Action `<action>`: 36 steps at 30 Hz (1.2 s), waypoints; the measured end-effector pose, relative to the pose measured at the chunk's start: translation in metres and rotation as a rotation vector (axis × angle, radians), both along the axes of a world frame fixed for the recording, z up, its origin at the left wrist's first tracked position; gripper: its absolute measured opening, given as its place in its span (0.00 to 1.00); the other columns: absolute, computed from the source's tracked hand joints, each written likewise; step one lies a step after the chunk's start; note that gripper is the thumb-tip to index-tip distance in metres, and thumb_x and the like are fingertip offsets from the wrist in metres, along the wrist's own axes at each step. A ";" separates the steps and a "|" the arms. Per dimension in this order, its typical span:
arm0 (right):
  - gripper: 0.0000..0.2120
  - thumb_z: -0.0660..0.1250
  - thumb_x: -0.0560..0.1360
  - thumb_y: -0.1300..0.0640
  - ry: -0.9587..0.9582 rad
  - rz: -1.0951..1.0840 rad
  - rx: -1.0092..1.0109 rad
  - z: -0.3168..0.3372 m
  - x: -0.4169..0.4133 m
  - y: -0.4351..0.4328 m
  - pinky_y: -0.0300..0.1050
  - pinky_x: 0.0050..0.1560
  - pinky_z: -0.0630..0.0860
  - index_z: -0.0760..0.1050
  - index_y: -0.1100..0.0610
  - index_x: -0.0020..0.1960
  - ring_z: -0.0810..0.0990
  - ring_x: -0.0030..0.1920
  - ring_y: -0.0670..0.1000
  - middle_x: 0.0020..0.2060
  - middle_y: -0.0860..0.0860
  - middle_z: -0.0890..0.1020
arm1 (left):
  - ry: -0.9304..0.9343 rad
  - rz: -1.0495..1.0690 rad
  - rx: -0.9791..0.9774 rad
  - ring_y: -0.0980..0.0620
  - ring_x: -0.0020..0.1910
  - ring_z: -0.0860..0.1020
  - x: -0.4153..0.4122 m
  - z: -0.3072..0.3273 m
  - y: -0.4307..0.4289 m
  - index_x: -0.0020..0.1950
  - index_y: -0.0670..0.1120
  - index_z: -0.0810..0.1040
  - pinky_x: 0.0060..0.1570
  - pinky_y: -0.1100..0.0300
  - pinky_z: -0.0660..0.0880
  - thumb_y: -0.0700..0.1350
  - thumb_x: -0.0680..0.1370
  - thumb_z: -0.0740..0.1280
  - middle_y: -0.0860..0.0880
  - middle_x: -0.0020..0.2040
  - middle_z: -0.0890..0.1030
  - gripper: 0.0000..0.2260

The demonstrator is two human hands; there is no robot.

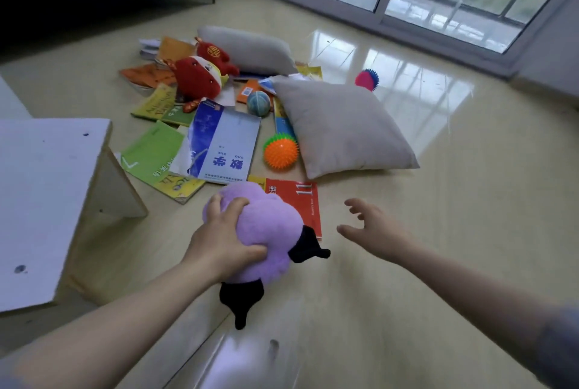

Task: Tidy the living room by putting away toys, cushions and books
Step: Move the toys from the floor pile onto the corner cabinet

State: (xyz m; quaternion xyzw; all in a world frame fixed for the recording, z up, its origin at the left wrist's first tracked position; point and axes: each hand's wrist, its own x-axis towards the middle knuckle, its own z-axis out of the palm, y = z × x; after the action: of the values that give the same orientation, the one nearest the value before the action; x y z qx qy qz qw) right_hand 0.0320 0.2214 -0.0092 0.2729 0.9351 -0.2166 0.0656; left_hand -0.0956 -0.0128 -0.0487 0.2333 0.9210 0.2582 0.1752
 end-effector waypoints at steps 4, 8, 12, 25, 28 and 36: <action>0.28 0.68 0.75 0.48 -0.050 0.059 0.085 0.027 -0.031 0.014 0.45 0.62 0.70 0.66 0.55 0.72 0.72 0.66 0.52 0.67 0.53 0.73 | 0.062 0.042 0.092 0.43 0.62 0.73 -0.033 0.029 0.004 0.69 0.55 0.62 0.56 0.54 0.72 0.59 0.55 0.66 0.47 0.74 0.52 0.42; 0.27 0.68 0.74 0.49 -0.004 0.056 0.077 0.006 -0.065 0.012 0.46 0.62 0.70 0.67 0.55 0.71 0.72 0.65 0.54 0.66 0.54 0.73 | 0.082 0.065 0.091 0.42 0.61 0.73 -0.053 0.030 0.013 0.69 0.55 0.62 0.56 0.54 0.72 0.60 0.55 0.66 0.46 0.74 0.51 0.42; 0.28 0.69 0.74 0.51 -0.015 0.135 0.093 -0.032 -0.111 0.018 0.46 0.61 0.70 0.67 0.58 0.70 0.72 0.65 0.57 0.66 0.56 0.71 | 0.074 0.100 0.074 0.41 0.60 0.74 -0.069 0.015 0.022 0.68 0.56 0.61 0.57 0.53 0.73 0.61 0.55 0.66 0.47 0.74 0.51 0.42; 0.33 0.67 0.72 0.54 -0.003 0.233 0.199 -0.096 -0.222 0.048 0.53 0.63 0.71 0.60 0.58 0.74 0.69 0.66 0.62 0.70 0.60 0.65 | 0.016 0.121 -0.072 0.44 0.60 0.75 -0.090 -0.049 0.015 0.68 0.60 0.58 0.54 0.56 0.73 0.63 0.55 0.64 0.50 0.75 0.48 0.42; 0.38 0.68 0.72 0.51 -0.012 0.280 0.229 -0.103 -0.239 0.050 0.54 0.67 0.68 0.54 0.55 0.77 0.65 0.71 0.62 0.75 0.59 0.59 | 0.075 0.114 -0.089 0.47 0.59 0.75 -0.098 -0.049 0.010 0.67 0.58 0.61 0.53 0.58 0.71 0.63 0.56 0.63 0.53 0.71 0.58 0.39; 0.37 0.67 0.73 0.49 -0.016 0.287 0.271 -0.126 -0.242 0.046 0.53 0.62 0.70 0.56 0.56 0.76 0.68 0.67 0.62 0.70 0.59 0.66 | 0.180 0.062 -0.131 0.46 0.54 0.76 -0.104 -0.052 0.012 0.66 0.57 0.64 0.48 0.59 0.70 0.61 0.57 0.63 0.53 0.62 0.65 0.37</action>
State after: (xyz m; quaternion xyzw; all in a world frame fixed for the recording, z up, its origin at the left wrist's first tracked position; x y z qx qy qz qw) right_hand -0.2100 0.2672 -0.1357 0.1448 0.9844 -0.0750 0.0660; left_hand -0.1995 -0.0006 -0.1009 0.2151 0.9547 0.1807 0.0984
